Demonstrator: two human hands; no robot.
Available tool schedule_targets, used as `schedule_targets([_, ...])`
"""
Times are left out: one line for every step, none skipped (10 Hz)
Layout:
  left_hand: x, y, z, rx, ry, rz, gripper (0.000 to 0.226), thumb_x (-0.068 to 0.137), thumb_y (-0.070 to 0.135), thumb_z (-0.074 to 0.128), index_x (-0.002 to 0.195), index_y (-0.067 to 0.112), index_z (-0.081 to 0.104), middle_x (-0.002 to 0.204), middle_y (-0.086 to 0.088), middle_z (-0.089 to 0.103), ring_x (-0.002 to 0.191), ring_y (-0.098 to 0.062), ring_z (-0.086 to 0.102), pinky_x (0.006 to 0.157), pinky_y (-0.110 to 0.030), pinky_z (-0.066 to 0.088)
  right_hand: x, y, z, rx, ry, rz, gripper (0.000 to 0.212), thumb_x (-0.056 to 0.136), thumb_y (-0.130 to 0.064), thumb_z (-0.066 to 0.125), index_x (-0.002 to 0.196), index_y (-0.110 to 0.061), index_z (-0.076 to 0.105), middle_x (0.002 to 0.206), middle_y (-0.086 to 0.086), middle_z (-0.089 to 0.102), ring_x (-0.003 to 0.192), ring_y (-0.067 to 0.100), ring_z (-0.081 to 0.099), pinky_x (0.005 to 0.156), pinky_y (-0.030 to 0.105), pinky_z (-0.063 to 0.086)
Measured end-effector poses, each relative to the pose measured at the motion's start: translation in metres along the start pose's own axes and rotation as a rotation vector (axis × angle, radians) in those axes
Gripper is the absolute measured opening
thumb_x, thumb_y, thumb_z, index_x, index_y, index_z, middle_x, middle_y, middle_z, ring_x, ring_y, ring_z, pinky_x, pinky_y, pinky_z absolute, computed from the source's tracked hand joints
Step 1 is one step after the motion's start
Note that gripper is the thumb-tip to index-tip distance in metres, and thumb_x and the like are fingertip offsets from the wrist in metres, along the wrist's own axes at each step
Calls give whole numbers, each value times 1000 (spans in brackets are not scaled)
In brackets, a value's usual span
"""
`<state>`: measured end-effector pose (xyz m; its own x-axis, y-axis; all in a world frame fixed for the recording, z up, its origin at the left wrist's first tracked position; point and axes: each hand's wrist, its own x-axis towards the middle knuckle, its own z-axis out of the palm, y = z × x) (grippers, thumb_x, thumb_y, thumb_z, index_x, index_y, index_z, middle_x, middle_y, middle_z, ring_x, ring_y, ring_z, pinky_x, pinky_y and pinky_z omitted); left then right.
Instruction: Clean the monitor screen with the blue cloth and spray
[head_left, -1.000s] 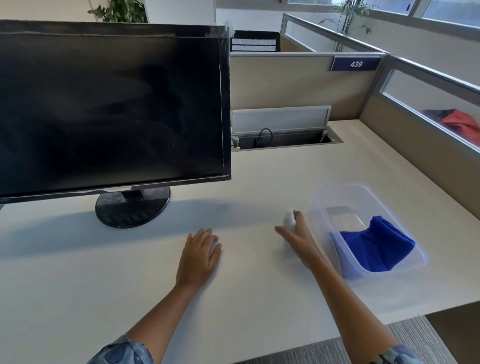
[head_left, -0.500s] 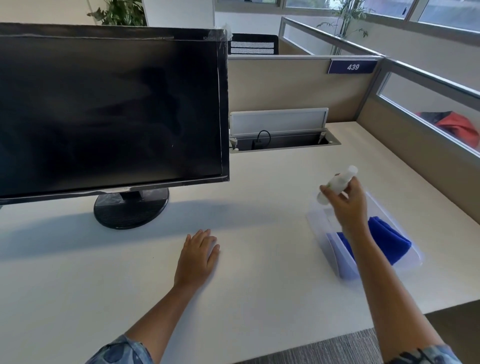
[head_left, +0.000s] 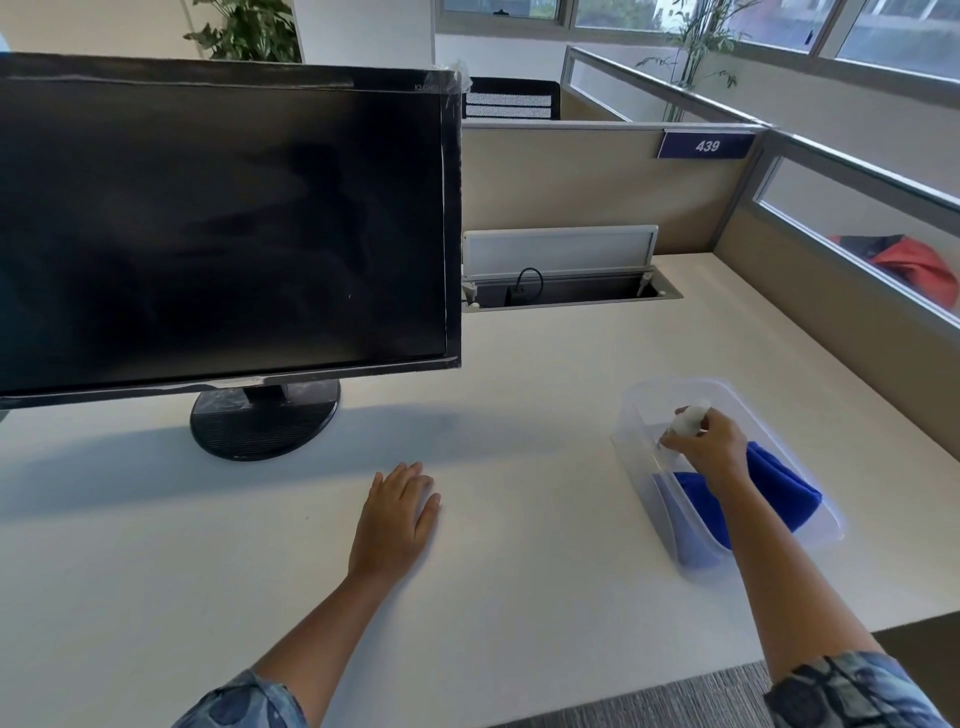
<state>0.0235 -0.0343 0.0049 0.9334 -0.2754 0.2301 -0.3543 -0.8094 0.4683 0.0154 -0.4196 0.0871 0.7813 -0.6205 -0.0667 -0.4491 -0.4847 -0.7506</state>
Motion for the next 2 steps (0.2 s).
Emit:
schedule_targets([-1,1,1,-6,-7,-1,48,92,39,35,112,5,62,129,-12,58,125,-28,49,110,-47,28,-2,-5,-6,-39,-81,22,67,79,-1,69,137,-9,38,116,22,59,104,36,57,87,42,48])
schedule_targets([-1,-3,4,-18,-8,1,48,92,40,35,113,5,61,129,-11,58,126,-28,48,110,-47,28,-2,-5,-11,-105,-66,26,88,83,-3,65,150,-11,9,128,25,51,105,36,55,81,37,46])
